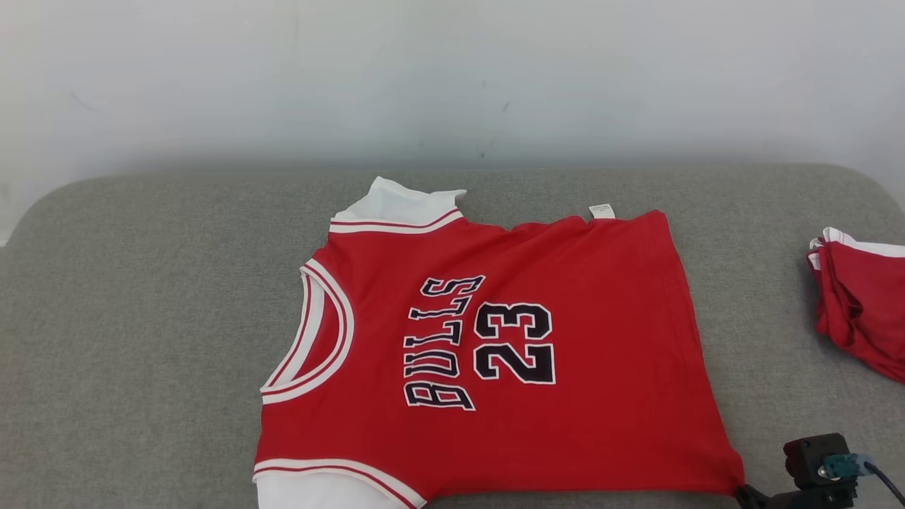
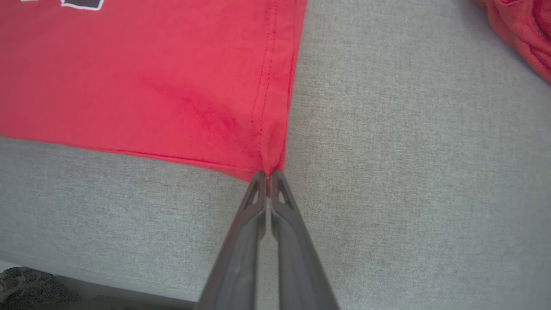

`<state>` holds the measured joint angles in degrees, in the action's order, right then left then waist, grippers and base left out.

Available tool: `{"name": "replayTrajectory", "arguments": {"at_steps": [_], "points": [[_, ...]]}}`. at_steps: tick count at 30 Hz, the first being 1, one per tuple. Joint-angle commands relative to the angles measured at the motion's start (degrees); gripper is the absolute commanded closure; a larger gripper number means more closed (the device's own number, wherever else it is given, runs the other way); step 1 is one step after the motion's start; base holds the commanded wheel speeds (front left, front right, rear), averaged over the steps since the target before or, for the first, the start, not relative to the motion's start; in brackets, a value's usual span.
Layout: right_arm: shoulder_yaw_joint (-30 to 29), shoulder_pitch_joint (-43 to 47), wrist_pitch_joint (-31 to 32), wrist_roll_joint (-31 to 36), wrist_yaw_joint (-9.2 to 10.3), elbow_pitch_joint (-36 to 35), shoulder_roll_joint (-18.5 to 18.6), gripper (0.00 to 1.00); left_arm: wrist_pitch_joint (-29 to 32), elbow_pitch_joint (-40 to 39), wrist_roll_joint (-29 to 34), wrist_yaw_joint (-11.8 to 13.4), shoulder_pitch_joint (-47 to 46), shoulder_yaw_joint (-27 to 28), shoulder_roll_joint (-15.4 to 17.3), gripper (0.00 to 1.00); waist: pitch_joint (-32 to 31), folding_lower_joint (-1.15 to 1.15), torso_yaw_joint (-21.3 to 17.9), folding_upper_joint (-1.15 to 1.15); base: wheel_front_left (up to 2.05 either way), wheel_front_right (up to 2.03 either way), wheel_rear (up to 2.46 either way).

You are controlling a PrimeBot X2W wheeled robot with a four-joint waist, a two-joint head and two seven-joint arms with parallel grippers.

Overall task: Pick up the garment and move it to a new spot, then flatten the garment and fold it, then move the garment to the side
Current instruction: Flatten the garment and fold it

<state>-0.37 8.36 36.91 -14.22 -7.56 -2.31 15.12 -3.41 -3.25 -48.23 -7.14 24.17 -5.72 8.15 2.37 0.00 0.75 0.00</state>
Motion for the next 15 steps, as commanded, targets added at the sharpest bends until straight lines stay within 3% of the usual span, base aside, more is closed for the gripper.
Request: {"name": "replayTrajectory", "arguments": {"at_steps": [1,5,8,11,15], "points": [[-1.1,1.1,0.3,0.9,0.17,-0.7,-0.2,1.00,0.5,-1.1,-0.8,-0.2,0.8,0.3,0.3,1.00,0.1,0.00,-0.3,0.00,0.00,0.00,0.00],[-1.8,2.2,1.3,2.0,0.17,-2.2,-0.8,1.00,5.7,-3.1,-5.0,-0.1,2.9,-1.3,1.0,1.00,0.3,0.00,-1.2,0.00,0.00,0.00,0.00],[-2.3,2.5,1.4,2.6,0.17,-2.7,-1.0,1.00,10.4,-4.2,-5.5,2.7,4.3,-1.8,3.1,1.00,0.5,0.00,-1.8,0.00,0.00,0.00,0.00],[-2.5,2.3,1.3,2.8,0.17,-2.8,-1.3,1.00,10.5,-6.6,-6.5,4.0,4.0,0.2,3.5,1.00,0.7,0.00,-2.1,0.00,0.00,0.00,0.00],[-2.4,1.0,-0.6,2.3,0.17,-3.4,-1.9,1.00,9.0,-9.2,-7.2,2.8,0.9,0.9,3.1,1.00,0.9,0.00,-2.6,0.00,0.00,0.00,0.00]]}}
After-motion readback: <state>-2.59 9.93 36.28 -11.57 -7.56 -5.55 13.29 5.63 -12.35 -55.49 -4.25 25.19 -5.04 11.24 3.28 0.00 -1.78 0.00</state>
